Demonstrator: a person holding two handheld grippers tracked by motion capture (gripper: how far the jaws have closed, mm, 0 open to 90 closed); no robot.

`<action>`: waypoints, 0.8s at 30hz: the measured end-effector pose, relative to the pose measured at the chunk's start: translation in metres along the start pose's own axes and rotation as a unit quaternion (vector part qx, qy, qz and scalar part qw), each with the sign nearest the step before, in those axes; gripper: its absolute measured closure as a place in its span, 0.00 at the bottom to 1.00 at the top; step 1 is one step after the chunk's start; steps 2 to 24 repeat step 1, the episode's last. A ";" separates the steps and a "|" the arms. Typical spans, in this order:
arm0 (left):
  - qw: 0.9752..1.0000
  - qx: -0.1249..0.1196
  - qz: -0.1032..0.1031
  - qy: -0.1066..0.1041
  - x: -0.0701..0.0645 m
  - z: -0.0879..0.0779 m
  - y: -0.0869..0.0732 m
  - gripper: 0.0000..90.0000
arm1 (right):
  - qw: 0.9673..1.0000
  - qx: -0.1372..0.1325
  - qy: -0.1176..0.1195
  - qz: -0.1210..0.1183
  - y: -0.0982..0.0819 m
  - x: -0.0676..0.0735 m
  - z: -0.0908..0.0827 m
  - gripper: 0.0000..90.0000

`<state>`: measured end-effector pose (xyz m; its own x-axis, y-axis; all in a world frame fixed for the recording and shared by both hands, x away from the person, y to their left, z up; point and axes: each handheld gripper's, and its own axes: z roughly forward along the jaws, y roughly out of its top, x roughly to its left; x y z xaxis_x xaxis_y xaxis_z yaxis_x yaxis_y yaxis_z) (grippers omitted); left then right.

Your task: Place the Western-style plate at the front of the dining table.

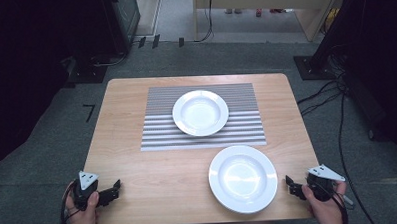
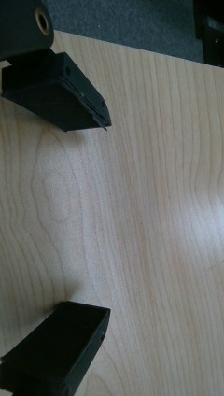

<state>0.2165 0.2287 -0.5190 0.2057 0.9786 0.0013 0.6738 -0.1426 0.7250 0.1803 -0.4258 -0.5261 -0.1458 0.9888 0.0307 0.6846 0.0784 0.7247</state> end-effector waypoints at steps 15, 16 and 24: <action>1.000 0.000 0.000 0.000 0.000 0.000 0.000 0.09 | 1.000 0.000 0.000 0.000 0.000 0.000 0.000 0.10; 1.000 0.000 0.000 0.000 0.000 0.000 0.000 0.09 | 1.000 0.000 0.000 0.000 0.000 0.000 0.000 0.10; 1.000 0.000 0.000 0.000 0.000 0.000 0.000 0.09 | 1.000 0.000 0.000 0.000 0.000 0.000 0.000 0.10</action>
